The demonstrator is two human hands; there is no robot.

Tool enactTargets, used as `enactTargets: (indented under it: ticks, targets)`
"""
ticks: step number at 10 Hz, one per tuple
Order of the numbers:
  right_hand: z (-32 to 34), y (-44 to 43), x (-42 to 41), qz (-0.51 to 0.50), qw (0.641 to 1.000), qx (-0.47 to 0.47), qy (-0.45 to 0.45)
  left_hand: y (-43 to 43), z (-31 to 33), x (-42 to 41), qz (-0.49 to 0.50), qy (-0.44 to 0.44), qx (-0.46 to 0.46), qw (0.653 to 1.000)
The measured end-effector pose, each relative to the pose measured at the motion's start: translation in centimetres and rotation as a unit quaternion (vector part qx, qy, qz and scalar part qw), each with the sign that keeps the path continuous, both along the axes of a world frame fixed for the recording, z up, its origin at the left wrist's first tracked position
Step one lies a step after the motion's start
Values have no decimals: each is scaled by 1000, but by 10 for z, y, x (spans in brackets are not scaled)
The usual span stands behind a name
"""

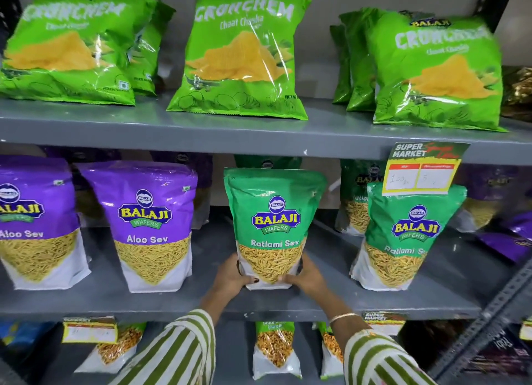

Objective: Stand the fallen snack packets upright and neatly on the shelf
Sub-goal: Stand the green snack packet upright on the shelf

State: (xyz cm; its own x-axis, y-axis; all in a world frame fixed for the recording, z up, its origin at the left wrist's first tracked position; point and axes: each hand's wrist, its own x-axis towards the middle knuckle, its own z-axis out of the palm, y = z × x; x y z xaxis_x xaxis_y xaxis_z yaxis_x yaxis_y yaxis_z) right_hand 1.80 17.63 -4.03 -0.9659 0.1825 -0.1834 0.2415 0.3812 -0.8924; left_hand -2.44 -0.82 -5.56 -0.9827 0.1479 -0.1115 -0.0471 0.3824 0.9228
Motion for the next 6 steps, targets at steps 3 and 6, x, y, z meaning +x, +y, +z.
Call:
enactTargets:
  ticks: [3,6]
  targets:
    - [-5,-2,0,-21,999,32,21,-6,1,3,-20,-2,12,1000]
    - [6,-14,16,-45,990,111,73,-3,6,13,11,23,-41,999]
